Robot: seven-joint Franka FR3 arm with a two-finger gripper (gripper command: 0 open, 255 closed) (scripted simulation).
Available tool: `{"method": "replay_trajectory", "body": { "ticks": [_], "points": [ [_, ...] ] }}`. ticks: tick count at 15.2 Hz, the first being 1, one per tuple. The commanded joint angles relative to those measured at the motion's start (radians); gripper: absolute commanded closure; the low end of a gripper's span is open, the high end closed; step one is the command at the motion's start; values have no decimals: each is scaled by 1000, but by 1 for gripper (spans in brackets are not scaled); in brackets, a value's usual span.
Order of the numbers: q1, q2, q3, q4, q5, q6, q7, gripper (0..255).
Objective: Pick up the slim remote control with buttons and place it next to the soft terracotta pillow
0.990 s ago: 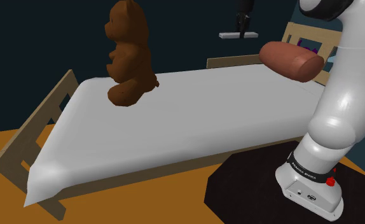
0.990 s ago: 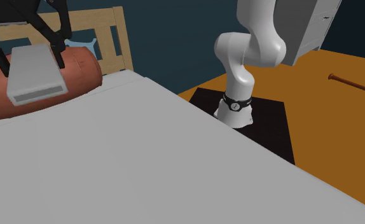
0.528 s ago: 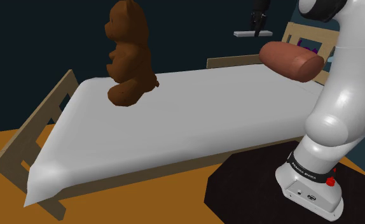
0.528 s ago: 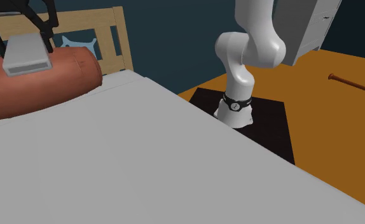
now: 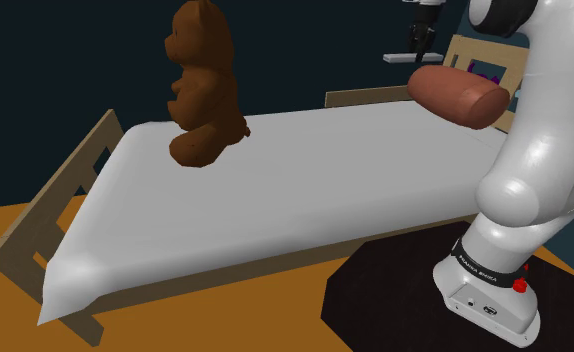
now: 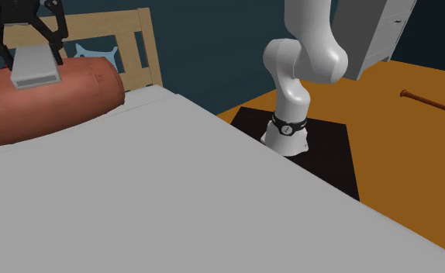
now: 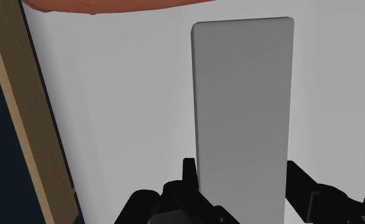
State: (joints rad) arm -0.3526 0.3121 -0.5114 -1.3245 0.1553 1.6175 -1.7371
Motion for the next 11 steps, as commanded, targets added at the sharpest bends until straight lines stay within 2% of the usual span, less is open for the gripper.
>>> {"method": "replay_trajectory", "body": {
  "ticks": [1, 11],
  "points": [
    [4, -5, 0, -33, -2, 29, -1, 255],
    [21, -21, 4, -189, -8, 170, -3, 255]
  ]
}}
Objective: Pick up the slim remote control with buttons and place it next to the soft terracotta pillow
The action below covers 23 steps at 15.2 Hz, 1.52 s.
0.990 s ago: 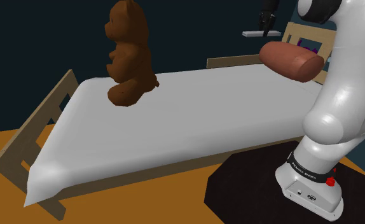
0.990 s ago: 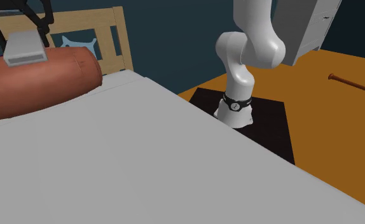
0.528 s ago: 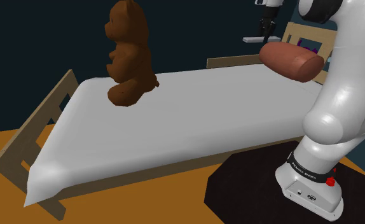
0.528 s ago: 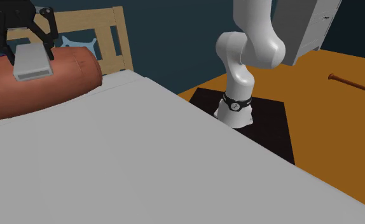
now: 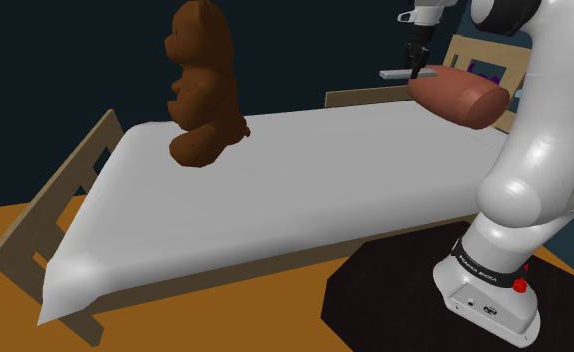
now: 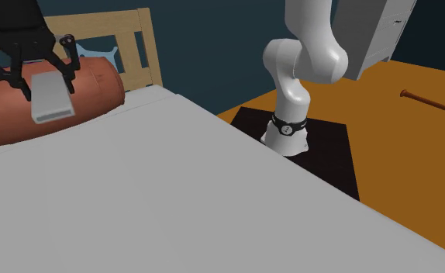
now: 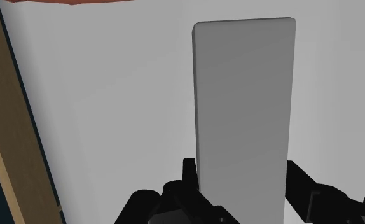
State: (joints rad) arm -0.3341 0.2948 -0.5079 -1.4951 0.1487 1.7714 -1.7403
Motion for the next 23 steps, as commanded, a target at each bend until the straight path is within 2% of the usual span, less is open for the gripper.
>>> {"method": "replay_trajectory", "body": {
  "ticks": [1, 23],
  "points": [
    [4, -3, 1, -32, -1, 30, 0, 255],
    [5, 58, 20, -251, 41, 301, -30, 255]
  ]
}}
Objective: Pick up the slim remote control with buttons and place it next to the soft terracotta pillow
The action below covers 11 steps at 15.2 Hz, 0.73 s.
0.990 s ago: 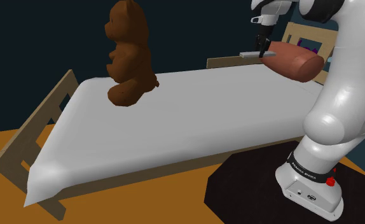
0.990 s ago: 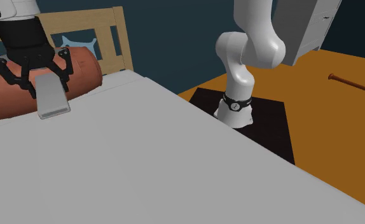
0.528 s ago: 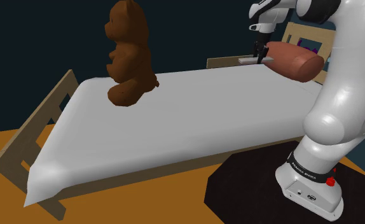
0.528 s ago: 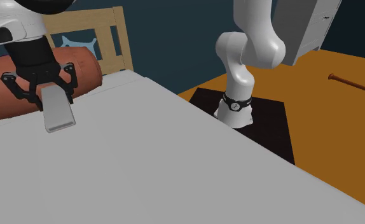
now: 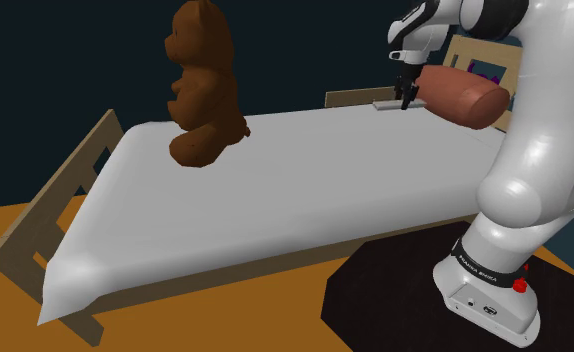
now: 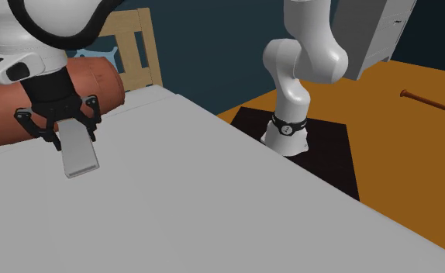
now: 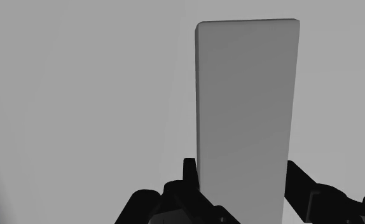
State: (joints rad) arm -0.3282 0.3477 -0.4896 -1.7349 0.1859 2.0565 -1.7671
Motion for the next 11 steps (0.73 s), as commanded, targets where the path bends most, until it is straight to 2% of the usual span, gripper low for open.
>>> {"method": "replay_trajectory", "body": {
  "ticks": [1, 11],
  "points": [
    [-2, 10, 3, -18, 7, 27, -5, 255],
    [-12, 66, 19, -70, 42, 129, -28, 255]
  ]
}}
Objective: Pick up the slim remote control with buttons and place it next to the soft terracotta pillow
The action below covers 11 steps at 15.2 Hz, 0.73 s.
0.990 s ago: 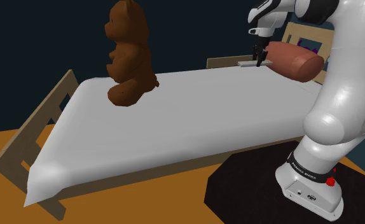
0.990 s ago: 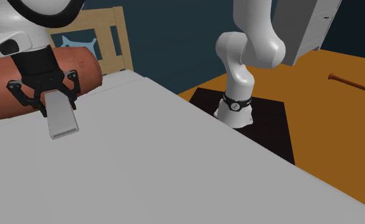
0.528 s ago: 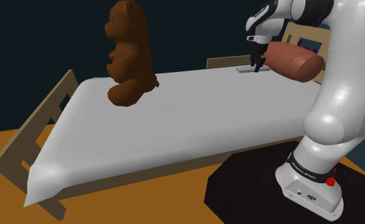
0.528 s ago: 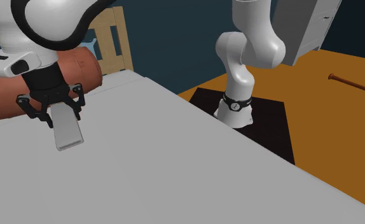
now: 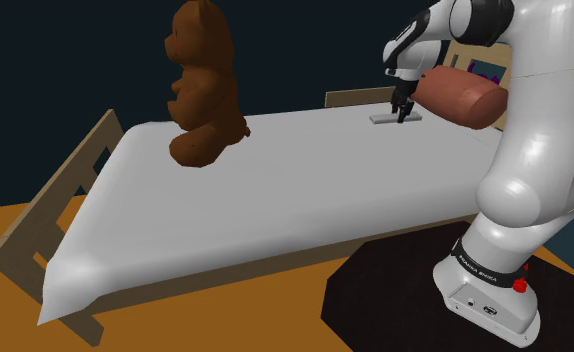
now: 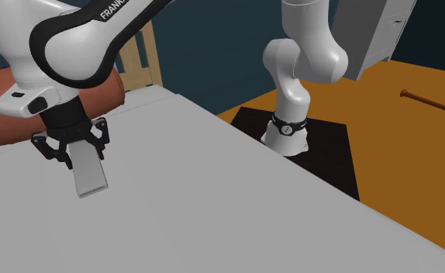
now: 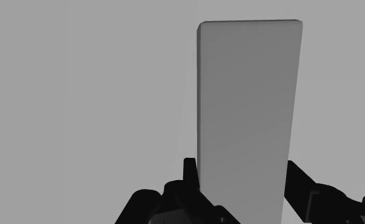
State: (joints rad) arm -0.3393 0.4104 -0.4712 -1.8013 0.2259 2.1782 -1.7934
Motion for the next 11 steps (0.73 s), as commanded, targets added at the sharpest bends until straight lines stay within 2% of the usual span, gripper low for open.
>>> {"method": "replay_trajectory", "body": {
  "ticks": [1, 7, 8, 11],
  "points": [
    [-1, 3, 1, -3, 2, 7, -2, 255],
    [-1, 3, 1, -3, 2, 7, -2, 255],
    [-1, 3, 1, -3, 2, 7, -2, 0],
    [-1, 3, 1, -3, 2, 7, -2, 0]
  ]
}}
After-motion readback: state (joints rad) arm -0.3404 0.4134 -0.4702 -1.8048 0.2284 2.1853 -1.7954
